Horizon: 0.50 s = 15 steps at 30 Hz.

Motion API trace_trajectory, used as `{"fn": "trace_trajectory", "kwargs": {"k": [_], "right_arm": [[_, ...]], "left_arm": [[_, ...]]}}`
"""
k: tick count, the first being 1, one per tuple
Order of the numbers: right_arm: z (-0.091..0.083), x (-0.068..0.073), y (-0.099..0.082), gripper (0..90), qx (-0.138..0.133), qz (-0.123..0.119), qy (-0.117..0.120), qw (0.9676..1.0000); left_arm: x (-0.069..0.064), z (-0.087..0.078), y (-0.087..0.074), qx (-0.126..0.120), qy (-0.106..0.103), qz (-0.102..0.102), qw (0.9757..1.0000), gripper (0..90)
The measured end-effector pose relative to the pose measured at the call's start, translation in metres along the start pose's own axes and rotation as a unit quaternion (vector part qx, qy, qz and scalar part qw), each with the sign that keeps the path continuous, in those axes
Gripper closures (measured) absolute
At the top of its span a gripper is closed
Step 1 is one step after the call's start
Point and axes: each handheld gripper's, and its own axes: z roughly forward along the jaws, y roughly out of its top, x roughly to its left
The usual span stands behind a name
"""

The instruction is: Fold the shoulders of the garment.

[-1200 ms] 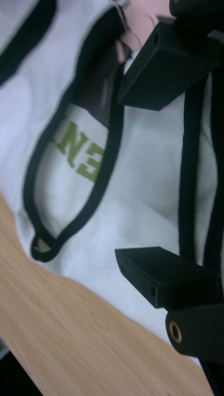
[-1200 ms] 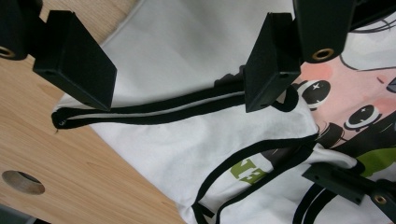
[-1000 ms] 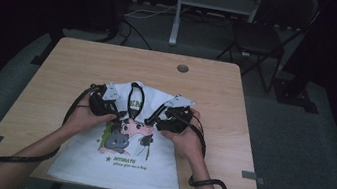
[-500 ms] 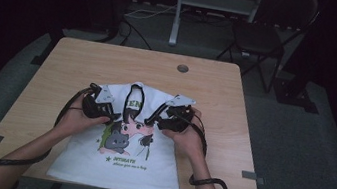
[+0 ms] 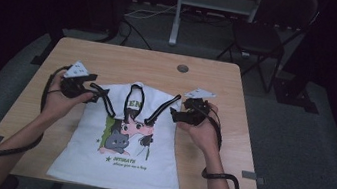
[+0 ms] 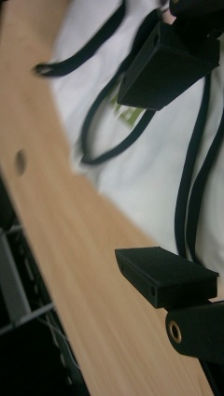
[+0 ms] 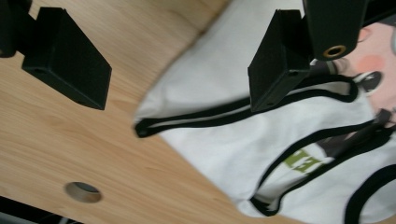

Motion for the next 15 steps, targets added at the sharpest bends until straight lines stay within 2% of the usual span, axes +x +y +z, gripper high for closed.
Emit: {"fn": "trace_trajectory", "kwargs": {"k": [3, 4, 7, 15], "right_arm": [[-0.001, -0.007, -0.001, 19.1, 0.001, 0.009, 0.000, 1.0000], [-0.001, -0.011, -0.002, 15.4, 0.003, 0.015, -0.003, 0.9999], [-0.002, -0.019, -0.005, 13.7, 0.004, 0.031, -0.009, 0.9995], [-0.008, -0.022, -0.004, 13.6, 0.003, 0.035, -0.010, 0.9993]], "left_arm": [[0.013, -0.008, 0.000, -0.007, 0.011, -0.016, 0.9998, 21.1], [0.018, -0.011, -0.001, -0.009, 0.015, -0.022, 0.9996, 21.1], [0.033, -0.019, -0.008, -0.004, 0.031, -0.036, 0.9989, 21.1], [0.044, -0.027, -0.014, -0.003, 0.042, -0.048, 0.9980, 21.1]]}}
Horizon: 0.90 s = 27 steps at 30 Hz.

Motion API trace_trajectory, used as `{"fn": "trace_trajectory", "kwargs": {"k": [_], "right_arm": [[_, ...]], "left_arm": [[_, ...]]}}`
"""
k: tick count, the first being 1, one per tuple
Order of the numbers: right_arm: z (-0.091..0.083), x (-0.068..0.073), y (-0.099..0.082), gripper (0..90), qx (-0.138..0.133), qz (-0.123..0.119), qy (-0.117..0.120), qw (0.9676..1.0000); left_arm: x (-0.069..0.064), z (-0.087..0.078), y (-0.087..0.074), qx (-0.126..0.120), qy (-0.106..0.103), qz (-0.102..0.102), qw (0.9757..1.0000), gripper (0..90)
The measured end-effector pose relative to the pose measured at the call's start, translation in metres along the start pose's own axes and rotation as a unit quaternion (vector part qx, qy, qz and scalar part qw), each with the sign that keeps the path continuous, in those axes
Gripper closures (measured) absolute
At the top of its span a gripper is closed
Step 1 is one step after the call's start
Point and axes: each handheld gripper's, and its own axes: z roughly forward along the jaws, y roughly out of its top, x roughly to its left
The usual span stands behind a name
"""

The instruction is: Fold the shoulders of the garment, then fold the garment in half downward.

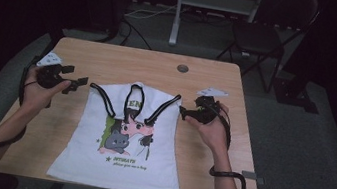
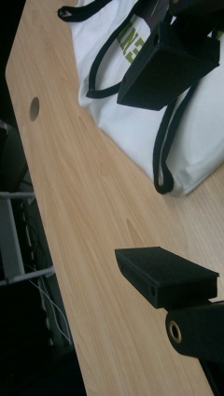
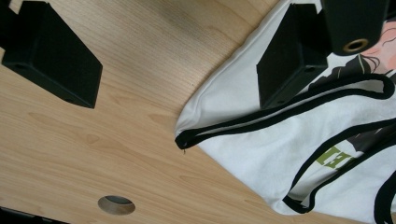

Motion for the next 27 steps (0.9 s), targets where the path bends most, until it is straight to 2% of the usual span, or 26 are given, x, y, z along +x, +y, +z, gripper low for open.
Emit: {"fn": "trace_trajectory", "kwargs": {"k": [8, 13, 14, 16, 17, 18, 19, 22, 25, 26, 27], "right_arm": [[-0.004, -0.001, 0.009, 13.5, -0.005, 0.000, -0.001, 1.0000], [0.003, -0.008, 0.017, 13.6, 0.002, 0.002, -0.003, 1.0000], [0.008, -0.012, 0.022, 13.8, 0.006, 0.008, -0.004, 0.9999], [0.011, -0.015, 0.024, 15.0, 0.008, 0.010, -0.003, 0.9999], [0.017, -0.020, 0.030, 15.5, 0.010, 0.024, 0.000, 0.9997], [0.017, -0.020, 0.030, 15.5, 0.010, 0.024, 0.000, 0.9997], [0.025, -0.025, 0.037, 21.7, 0.016, 0.026, -0.002, 0.9995], [0.034, -0.028, 0.044, 23.1, 0.018, 0.036, -0.004, 0.9992], [0.047, -0.028, 0.053, 25.8, 0.027, 0.039, -0.007, 0.9988], [0.057, -0.024, 0.056, 28.3, 0.036, 0.043, -0.003, 0.9984], [0.057, -0.024, 0.056, 28.3, 0.036, 0.043, -0.003, 0.9984]], "left_arm": [[-0.001, 0.000, 0.006, 0.002, -0.003, 0.005, 1.0000, 21.1], [0.000, 0.014, 0.016, 0.016, -0.001, 0.007, 0.9998, 21.1], [0.002, 0.019, 0.019, 0.022, 0.001, 0.008, 0.9997, 21.1], [0.005, 0.029, 0.023, 0.027, 0.001, -0.004, 0.9996, 21.1], [0.007, 0.034, 0.026, 0.032, 0.001, -0.008, 0.9995, 21.2], [0.009, 0.039, 0.028, 0.034, 0.003, -0.013, 0.9993, 21.2], [0.011, 0.044, 0.030, 0.038, 0.005, -0.016, 0.9991, 21.2], [0.015, 0.054, 0.035, 0.048, 0.013, -0.023, 0.9985, 21.2], [0.015, 0.063, 0.036, 0.056, 0.009, -0.031, 0.9979, 21.2], [0.014, 0.066, 0.036, 0.059, 0.007, -0.033, 0.9977, 21.2], [0.013, 0.069, 0.035, 0.067, 0.007, -0.029, 0.9973, 21.2]]}}
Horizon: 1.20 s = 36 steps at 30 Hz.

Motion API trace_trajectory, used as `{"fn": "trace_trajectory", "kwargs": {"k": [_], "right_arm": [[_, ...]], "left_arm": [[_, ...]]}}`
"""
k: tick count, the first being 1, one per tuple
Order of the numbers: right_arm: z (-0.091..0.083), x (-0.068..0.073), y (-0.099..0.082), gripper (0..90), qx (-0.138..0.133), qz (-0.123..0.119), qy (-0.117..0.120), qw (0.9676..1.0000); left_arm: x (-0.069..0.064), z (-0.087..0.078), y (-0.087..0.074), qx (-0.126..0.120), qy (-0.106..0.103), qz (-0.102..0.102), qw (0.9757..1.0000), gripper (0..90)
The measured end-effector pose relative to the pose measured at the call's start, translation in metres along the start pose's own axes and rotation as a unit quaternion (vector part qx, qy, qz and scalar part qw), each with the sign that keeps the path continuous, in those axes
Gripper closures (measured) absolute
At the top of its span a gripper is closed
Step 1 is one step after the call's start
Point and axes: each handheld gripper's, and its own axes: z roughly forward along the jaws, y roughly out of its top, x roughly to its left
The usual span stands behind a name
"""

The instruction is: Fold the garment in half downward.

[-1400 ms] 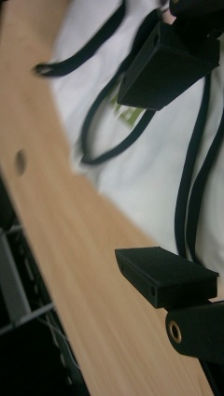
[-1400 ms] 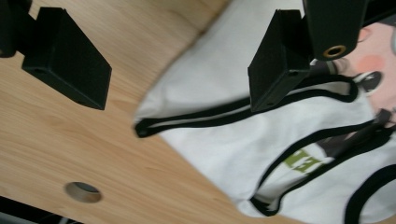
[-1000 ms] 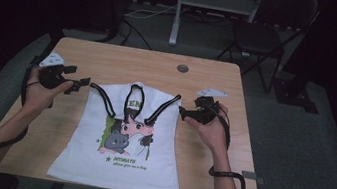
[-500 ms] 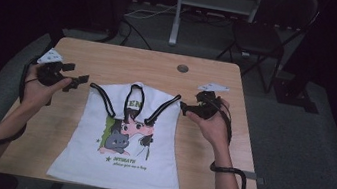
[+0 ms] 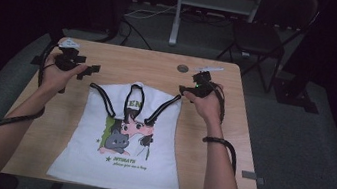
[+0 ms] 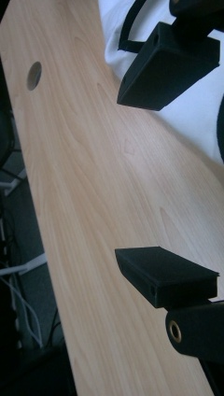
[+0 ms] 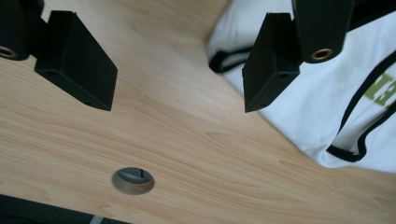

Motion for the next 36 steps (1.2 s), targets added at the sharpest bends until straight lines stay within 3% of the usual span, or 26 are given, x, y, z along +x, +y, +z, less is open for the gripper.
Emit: {"fn": "trace_trajectory", "kwargs": {"k": [1, 3, 5, 7, 12, 17, 19, 25, 33, 34, 35, 36], "right_arm": [[0.011, 0.004, 0.001, 31.0, 0.014, -0.006, 0.001, 0.9999], [0.017, 0.007, 0.001, 32.7, 0.022, -0.007, 0.003, 0.9997], [0.025, 0.011, 0.000, 35.7, 0.031, -0.014, -0.002, 0.9994], [0.034, 0.017, -0.002, 40.3, 0.038, -0.015, -0.002, 0.9992], [0.042, 0.020, -0.008, 45.8, 0.048, -0.023, -0.013, 0.9985], [0.042, 0.023, -0.016, 46.6, 0.054, -0.037, -0.004, 0.9978], [0.042, 0.022, -0.022, 45.9, 0.059, -0.041, 0.000, 0.9974], [0.040, 0.023, -0.027, 46.1, 0.055, -0.035, 0.002, 0.9979], [0.036, 0.025, -0.033, 46.0, 0.046, -0.031, 0.001, 0.9985], [0.035, 0.026, -0.034, 48.9, 0.044, -0.033, 0.001, 0.9985], [0.034, 0.029, -0.036, 60.1, 0.039, -0.034, 0.008, 0.9986], [0.034, 0.029, -0.036, 60.1, 0.039, -0.034, 0.008, 0.9986]], "left_arm": [[-0.002, 0.004, -0.001, 0.007, 0.001, 0.004, 1.0000, 21.4], [-0.007, 0.012, -0.003, 0.031, 0.003, 0.020, 0.9993, 21.5], [-0.011, 0.020, -0.007, 0.044, 0.002, 0.032, 0.9985, 30.0], [-0.014, 0.026, -0.011, 0.055, 0.001, 0.035, 0.9979, 31.6], [-0.019, 0.035, -0.017, 0.080, -0.015, 0.044, 0.9957, 31.5], [-0.023, 0.035, -0.023, 0.094, -0.036, 0.064, 0.9929, 31.5], [-0.022, 0.035, -0.030, 0.109, -0.043, 0.068, 0.9907, 31.5], [-0.022, 0.036, -0.040, 0.108, -0.051, 0.059, 0.9911, 31.3], [-0.027, 0.033, -0.041, 0.111, -0.052, 0.063, 0.9905, 33.8], [-0.028, 0.032, -0.041, 0.108, -0.055, 0.065, 0.9905, 35.9], [-0.029, 0.032, -0.041, 0.108, -0.057, 0.065, 0.9903, 42.9], [-0.030, 0.031, -0.042, 0.106, -0.060, 0.067, 0.9903, 42.9]]}}
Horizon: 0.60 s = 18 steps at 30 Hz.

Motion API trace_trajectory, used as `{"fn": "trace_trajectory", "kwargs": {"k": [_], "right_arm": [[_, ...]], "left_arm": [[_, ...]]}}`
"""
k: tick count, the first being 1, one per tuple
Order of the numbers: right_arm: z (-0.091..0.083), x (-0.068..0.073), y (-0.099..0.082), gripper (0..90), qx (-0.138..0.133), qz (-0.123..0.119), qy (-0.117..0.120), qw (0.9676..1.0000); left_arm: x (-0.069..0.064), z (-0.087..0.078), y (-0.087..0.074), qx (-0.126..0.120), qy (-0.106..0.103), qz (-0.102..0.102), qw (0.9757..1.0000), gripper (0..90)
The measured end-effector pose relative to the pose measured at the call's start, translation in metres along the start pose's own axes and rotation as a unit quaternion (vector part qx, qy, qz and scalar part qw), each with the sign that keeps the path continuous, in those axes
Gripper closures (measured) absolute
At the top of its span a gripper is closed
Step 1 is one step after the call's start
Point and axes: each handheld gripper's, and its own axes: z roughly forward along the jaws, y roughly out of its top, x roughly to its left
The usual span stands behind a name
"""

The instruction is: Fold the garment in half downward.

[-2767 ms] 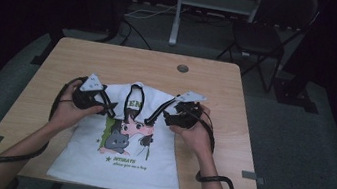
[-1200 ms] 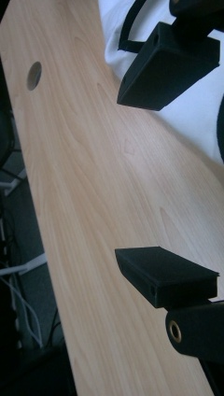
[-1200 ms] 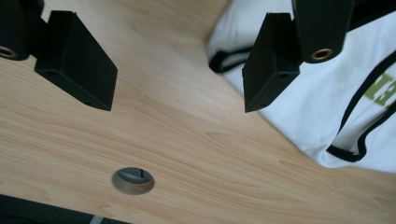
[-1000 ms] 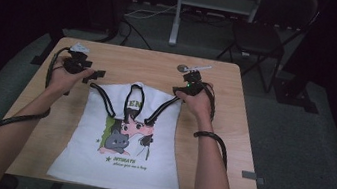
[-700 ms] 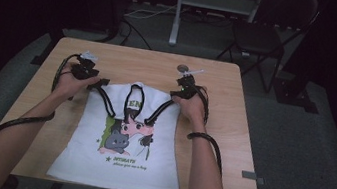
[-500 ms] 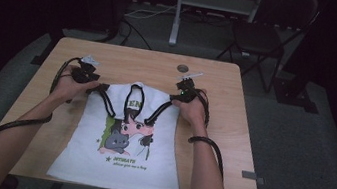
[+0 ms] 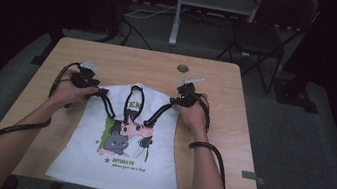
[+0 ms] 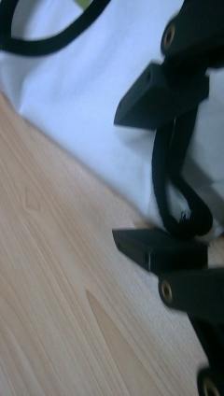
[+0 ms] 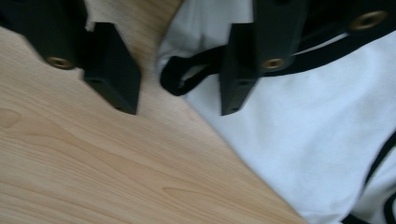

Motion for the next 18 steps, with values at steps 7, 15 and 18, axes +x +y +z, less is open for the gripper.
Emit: {"fn": "trace_trajectory", "kwargs": {"k": [7, 15, 18], "right_arm": [[-0.002, 0.005, -0.003, 80.8, -0.005, 0.025, 0.035, 0.9991], [-0.006, -0.008, 0.006, 81.3, -0.020, 0.047, 0.070, 0.9963], [-0.006, -0.007, 0.008, 81.3, -0.018, 0.037, 0.068, 0.9969]], "left_arm": [[-0.006, -0.002, 0.001, 0.000, -0.026, 0.020, 0.9995, 76.3], [0.007, -0.002, 0.003, -0.019, -0.046, -0.018, 0.9986, 79.7], [0.009, -0.001, 0.002, -0.020, -0.042, -0.019, 0.9987, 79.6]]}}
